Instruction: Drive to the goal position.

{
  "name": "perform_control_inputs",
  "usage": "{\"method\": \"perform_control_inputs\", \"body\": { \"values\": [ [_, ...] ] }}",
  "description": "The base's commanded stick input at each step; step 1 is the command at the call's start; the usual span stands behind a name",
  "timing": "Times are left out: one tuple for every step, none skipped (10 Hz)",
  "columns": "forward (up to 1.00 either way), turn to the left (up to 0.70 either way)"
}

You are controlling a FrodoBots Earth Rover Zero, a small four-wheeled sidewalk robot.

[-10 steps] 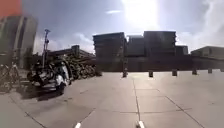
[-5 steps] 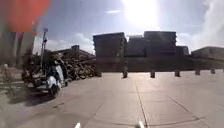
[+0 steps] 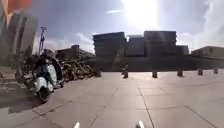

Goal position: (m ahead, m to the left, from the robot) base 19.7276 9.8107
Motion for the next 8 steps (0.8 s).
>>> {"method": "perform_control_inputs", "body": {
  "values": [
    [0.7,0.0],
    [0.7,0.0],
    [0.7,0.0],
    [0.7,0.0],
    [0.7,0.0],
    [0.7,0.0],
    [0.7,0.0],
    [0.7,0.0]
  ]
}}
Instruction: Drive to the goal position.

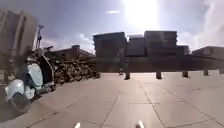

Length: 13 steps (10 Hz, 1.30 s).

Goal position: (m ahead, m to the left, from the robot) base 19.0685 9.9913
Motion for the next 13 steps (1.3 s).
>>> {"method": "perform_control_inputs", "body": {
  "values": [
    [0.7,0.0],
    [0.7,0.0],
    [0.7,0.0],
    [0.7,0.0],
    [0.7,0.0],
    [0.7,0.0],
    [0.7,0.0],
    [0.7,0.0],
    [0.7,0.0],
    [0.7,0.0],
    [0.7,0.0],
    [0.7,0.0],
    [0.7,0.0]
  ]
}}
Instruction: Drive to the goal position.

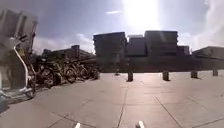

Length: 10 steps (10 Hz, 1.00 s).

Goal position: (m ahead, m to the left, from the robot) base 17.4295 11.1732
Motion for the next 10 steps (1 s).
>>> {"method": "perform_control_inputs", "body": {
  "values": [
    [0.7,0.0],
    [0.7,0.0],
    [0.7,0.0],
    [0.7,0.0],
    [0.7,0.0],
    [0.7,0.0],
    [0.7,0.0],
    [0.7,0.0],
    [0.7,0.0],
    [0.7,0.0]
  ]
}}
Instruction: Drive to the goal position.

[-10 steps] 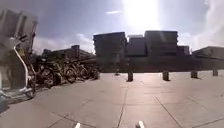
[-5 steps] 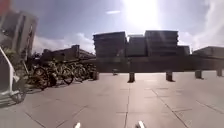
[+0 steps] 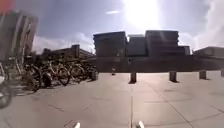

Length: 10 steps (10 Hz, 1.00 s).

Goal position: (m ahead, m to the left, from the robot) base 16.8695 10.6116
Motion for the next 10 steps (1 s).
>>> {"method": "perform_control_inputs", "body": {
  "values": [
    [0.7,0.0],
    [0.7,0.0],
    [0.7,0.0],
    [0.7,0.0],
    [0.7,0.0],
    [0.7,0.0],
    [0.7,0.0],
    [0.7,0.0],
    [0.7,0.0],
    [0.7,0.0]
  ]
}}
